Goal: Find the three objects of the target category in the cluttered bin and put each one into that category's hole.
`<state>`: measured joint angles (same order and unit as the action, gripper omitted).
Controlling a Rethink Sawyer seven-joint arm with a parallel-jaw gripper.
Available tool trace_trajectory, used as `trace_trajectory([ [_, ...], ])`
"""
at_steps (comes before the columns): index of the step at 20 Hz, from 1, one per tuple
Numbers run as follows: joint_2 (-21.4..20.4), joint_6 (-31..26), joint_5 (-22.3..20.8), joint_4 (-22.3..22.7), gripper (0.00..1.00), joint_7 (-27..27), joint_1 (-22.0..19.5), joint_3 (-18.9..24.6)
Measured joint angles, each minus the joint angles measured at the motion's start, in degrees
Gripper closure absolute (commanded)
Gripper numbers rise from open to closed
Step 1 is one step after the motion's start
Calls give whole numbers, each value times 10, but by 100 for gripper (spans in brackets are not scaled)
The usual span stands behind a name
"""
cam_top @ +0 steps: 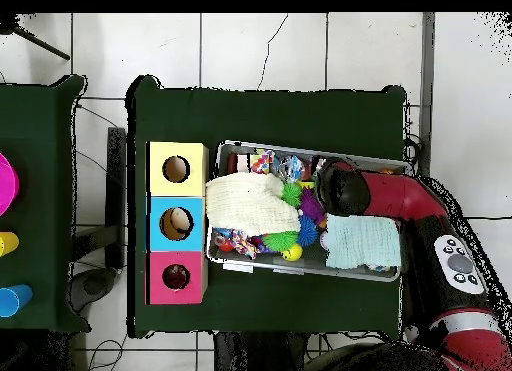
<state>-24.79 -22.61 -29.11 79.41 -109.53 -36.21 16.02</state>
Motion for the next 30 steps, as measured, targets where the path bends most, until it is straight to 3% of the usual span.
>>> trace_trajectory([
  [20,-4,-1,0,1,0,0,2,-6],
  [25,-9,-1,0,14,0,0,-24,16],
  [30,-15,6,0,41,0,0,-80,56],
])
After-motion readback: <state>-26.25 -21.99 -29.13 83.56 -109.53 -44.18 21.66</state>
